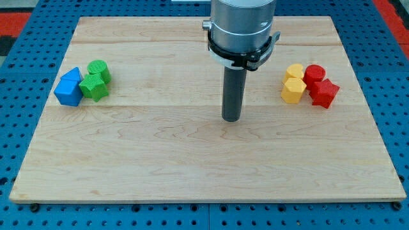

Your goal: Move the red blocks to the top of the yellow blocks

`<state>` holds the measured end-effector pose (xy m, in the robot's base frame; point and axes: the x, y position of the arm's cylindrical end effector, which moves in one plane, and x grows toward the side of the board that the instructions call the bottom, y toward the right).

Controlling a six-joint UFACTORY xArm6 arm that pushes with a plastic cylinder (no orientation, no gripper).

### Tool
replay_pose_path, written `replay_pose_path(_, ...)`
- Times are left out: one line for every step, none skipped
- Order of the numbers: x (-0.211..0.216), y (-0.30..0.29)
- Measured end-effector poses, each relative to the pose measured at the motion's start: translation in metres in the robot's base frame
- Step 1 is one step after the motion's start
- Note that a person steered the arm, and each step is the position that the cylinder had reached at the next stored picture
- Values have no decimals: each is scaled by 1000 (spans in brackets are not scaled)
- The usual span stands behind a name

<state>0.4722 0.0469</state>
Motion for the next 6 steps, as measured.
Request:
replay_pose_path(-2,35)
replay_pose_path(-11,53)
replay_pose_path(-13,86)
replay_pose_path(-11,103)
replay_pose_path(-10,166)
replay_pose_path(-17,186)
